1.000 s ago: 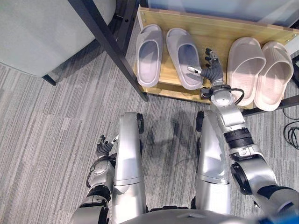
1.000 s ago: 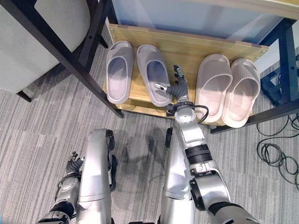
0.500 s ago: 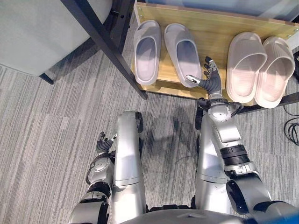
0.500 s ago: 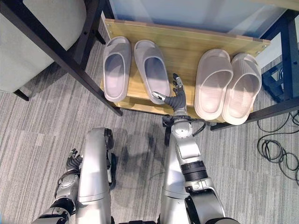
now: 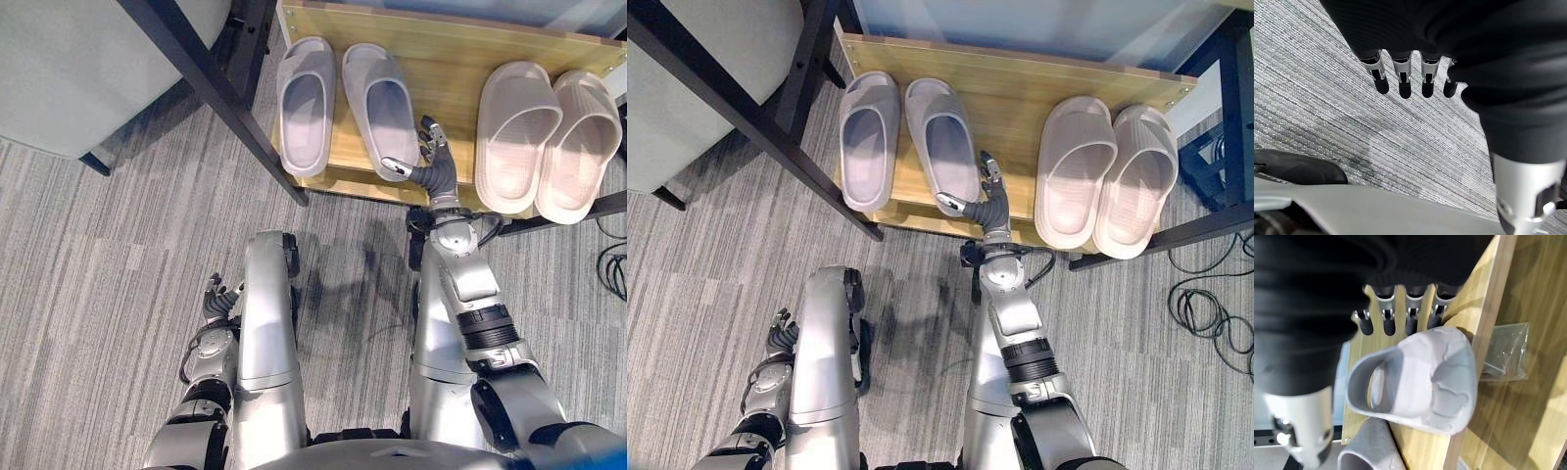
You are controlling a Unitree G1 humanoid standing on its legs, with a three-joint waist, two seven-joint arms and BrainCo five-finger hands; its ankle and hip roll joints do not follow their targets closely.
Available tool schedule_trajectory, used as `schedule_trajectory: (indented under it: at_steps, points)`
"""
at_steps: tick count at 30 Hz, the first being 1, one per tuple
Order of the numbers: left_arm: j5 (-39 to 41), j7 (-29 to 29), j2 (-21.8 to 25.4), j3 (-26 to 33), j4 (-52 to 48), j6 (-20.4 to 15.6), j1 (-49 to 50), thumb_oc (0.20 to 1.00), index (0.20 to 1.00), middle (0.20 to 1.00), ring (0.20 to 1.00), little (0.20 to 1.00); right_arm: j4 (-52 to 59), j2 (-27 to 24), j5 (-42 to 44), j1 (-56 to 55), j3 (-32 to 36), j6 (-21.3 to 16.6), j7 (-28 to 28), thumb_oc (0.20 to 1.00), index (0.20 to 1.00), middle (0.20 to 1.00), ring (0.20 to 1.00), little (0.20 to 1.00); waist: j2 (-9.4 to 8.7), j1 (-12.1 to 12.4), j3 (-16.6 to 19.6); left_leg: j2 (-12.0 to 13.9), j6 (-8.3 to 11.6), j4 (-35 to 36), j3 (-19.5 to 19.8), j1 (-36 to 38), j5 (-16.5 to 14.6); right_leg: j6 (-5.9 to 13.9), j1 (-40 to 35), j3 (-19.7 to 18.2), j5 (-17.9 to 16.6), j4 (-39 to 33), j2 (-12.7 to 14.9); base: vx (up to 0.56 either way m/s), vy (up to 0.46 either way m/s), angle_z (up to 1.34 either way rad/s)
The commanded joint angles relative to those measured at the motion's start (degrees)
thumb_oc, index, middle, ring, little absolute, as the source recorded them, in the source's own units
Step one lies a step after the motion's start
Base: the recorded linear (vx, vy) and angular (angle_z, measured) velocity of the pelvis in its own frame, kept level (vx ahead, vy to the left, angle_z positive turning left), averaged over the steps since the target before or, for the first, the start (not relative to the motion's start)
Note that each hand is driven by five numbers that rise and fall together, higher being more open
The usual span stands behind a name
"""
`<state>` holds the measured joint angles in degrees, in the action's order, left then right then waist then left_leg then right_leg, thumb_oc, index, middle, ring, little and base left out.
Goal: Arrange the slippers neatly on the shoe rack.
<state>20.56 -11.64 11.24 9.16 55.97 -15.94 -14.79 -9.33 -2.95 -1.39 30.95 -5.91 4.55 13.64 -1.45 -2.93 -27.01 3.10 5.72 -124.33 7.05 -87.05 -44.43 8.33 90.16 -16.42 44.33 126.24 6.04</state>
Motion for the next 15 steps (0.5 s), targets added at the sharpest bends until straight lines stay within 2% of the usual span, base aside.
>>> schedule_trajectory:
  at_steps: [1, 15]
  points:
    - [-2.03, -1.03, -4.68, -3.14, 2.92, -2.86, -0.66, 1.000, 1.000, 1.000, 1.000, 1.000, 7.22, 1.85, -0.63, -0.66, -5.80, -2.10, -2.20, 1.000, 1.000, 1.000, 1.000, 1.000, -0.09, 1.80, 0.81, -1.13, -6.78, -2.43, -0.96, -2.91, -1.64, -8.15, -2.33, -2.31, -10.67, -0.74, -0.11, 0.00, 0.000, 0.00]
    - [-2.72, -0.77, -4.93, -3.66, 4.15, -3.39, -1.71, 1.000, 1.000, 1.000, 1.000, 1.000, 8.29, 4.46, -1.85, -0.06, -9.10, -2.24, -2.79, 1.000, 1.000, 1.000, 1.000, 1.000, -0.01, 1.85, 0.57, -1.10, -7.00, -2.60, -1.09, -2.91, -1.91, -8.16, -2.25, -2.40, -10.64, -0.61, -0.23, 0.00, 0.000, 0.00]
